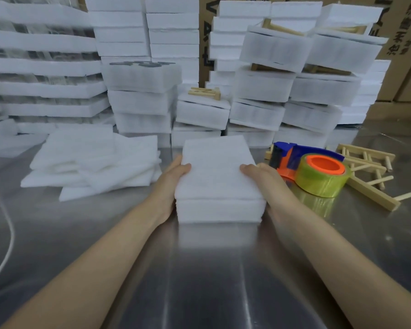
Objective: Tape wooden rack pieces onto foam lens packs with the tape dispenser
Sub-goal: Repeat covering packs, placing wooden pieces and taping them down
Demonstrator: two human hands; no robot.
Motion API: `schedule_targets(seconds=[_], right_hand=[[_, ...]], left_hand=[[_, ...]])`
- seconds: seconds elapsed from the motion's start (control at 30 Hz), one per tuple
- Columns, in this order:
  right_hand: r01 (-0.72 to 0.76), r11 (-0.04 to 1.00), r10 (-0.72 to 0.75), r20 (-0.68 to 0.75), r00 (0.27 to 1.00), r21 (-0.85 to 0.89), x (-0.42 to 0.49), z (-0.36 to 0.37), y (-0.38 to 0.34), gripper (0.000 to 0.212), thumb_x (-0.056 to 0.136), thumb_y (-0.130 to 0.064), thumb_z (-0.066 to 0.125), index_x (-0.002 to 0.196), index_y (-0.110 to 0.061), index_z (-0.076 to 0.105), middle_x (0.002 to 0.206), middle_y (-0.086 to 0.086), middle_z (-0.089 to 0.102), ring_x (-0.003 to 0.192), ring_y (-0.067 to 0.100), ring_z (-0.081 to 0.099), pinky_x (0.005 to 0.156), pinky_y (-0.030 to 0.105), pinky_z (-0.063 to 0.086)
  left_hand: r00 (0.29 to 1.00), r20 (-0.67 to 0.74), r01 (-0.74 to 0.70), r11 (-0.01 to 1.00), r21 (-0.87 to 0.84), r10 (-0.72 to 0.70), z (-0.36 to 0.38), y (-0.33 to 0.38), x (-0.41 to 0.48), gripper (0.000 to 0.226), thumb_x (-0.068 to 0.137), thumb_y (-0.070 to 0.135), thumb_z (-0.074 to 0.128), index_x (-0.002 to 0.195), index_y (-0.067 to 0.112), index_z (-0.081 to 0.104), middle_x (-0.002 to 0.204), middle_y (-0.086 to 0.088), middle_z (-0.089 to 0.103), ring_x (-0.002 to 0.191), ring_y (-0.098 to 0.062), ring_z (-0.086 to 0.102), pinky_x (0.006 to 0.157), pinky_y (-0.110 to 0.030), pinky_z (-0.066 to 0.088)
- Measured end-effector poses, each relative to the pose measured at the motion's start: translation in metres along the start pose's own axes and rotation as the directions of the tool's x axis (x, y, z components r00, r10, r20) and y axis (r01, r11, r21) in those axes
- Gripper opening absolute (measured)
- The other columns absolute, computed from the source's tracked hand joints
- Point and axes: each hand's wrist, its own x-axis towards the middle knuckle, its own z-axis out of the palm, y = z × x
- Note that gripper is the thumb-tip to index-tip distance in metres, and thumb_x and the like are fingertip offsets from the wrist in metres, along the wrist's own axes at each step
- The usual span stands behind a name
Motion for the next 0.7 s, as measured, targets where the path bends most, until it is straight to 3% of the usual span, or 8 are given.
schedule_targets(seconds=[0.07,0.2,0.3,0.37,0.43,0.53,0.6,0.7], right_hand=[[-0.001,1.0,0.001,0.001,1.0,-0.004,-0.001,-0.001,-0.001,0.023,0.086,-0.033,0.068,0.086,-0.016,0.052,0.094,0.004,0.065,0.083,0.021,0.063,0.078,0.036,0.048],[-0.006,0.999,0.003,0.048,0.999,0.052,-0.002,-0.005,-0.003,0.037,0.091,-0.023,0.065,0.125,-0.02,0.05,0.121,-0.003,0.061,0.107,0.019,0.064,0.099,0.042,0.049],[0.029,0.999,-0.035,0.148,0.988,0.044,-0.002,-0.006,-0.006,0.043,0.097,-0.015,0.054,0.139,-0.023,0.049,0.135,-0.003,0.057,0.119,0.019,0.059,0.106,0.043,0.044],[0.083,0.996,-0.076,0.153,0.985,-0.036,-0.004,-0.006,-0.006,0.044,0.099,-0.015,0.051,0.14,-0.03,0.049,0.146,-0.002,0.046,0.132,0.018,0.047,0.113,0.04,0.035],[0.194,0.961,-0.169,0.138,0.976,-0.198,-0.007,-0.008,-0.008,0.036,0.1,-0.018,0.049,0.132,-0.031,0.057,0.155,-0.001,0.032,0.143,0.016,0.03,0.117,0.03,0.02],[0.352,0.839,-0.267,0.249,0.931,-0.415,-0.011,-0.011,-0.015,0.027,0.097,-0.042,0.051,0.12,-0.036,0.063,0.16,-0.01,0.016,0.146,0.004,0.009,0.111,0.024,0.012],[0.45,0.754,-0.282,0.383,0.88,-0.479,-0.016,-0.014,-0.018,0.045,0.083,-0.062,0.052,0.122,-0.042,0.061,0.158,-0.018,0.019,0.145,-0.002,0.003,0.117,0.031,0.008],[0.649,0.449,-0.311,0.573,0.758,-0.614,-0.02,-0.015,-0.021,0.075,0.068,-0.074,0.053,0.137,-0.045,0.047,0.156,-0.022,0.022,0.145,-0.003,0.005,0.121,0.035,0.001]], left_hand=[[1.0,-0.006,0.005,1.0,-0.003,-0.005,0.001,0.001,-0.002,0.045,0.095,0.016,0.052,0.137,0.031,0.047,0.121,0.013,0.065,0.108,-0.007,0.062,0.089,-0.022,0.047],[1.0,-0.004,-0.006,1.0,-0.012,0.006,0.002,0.001,-0.003,0.041,0.097,0.017,0.05,0.134,0.034,0.048,0.113,0.017,0.067,0.099,-0.001,0.064,0.083,-0.018,0.049],[1.0,0.016,-0.011,0.999,-0.034,0.011,0.003,0.002,-0.005,0.033,0.099,0.021,0.049,0.128,0.038,0.048,0.105,0.02,0.07,0.09,0.003,0.067,0.074,-0.016,0.051],[0.999,0.037,0.003,1.0,-0.024,-0.002,0.005,0.004,-0.007,0.035,0.1,0.023,0.047,0.134,0.03,0.048,0.115,0.015,0.068,0.101,-0.002,0.065,0.079,-0.018,0.051],[0.999,0.046,0.014,1.0,-0.012,-0.014,0.005,0.005,-0.008,0.043,0.101,0.024,0.046,0.143,0.026,0.042,0.131,0.008,0.061,0.114,-0.008,0.06,0.088,-0.021,0.048],[0.999,0.041,-0.003,1.0,0.002,0.003,0.004,0.006,-0.008,0.03,0.101,0.025,0.046,0.129,0.03,0.054,0.119,0.012,0.067,0.106,-0.005,0.064,0.083,-0.02,0.05],[0.998,0.056,-0.027,0.999,0.033,0.025,0.003,0.004,-0.007,0.023,0.102,0.024,0.044,0.116,0.032,0.06,0.107,0.015,0.071,0.097,-0.003,0.068,0.077,-0.019,0.052],[0.997,0.053,-0.053,0.997,0.049,0.051,0.002,0.004,-0.007,0.021,0.102,0.024,0.045,0.112,0.031,0.061,0.102,0.014,0.073,0.094,-0.003,0.069,0.071,-0.018,0.054]])
